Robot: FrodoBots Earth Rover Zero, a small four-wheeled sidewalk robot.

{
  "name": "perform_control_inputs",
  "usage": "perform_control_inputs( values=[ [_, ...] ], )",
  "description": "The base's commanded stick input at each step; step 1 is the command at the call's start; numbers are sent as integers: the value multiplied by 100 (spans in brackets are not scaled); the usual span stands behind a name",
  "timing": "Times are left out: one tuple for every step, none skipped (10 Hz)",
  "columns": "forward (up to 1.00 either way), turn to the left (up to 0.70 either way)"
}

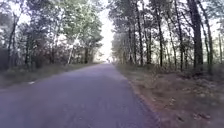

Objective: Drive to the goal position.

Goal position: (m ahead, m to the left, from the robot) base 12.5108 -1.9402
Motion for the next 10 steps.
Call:
perform_control_inputs(
  values=[
    [45, 24],
    [45, 27],
    [45, 27],
    [45, 27],
    [45, 27],
    [45, 27],
    [45, 13],
    [45, 0],
    [45, 0],
    [45, 0]
  ],
)
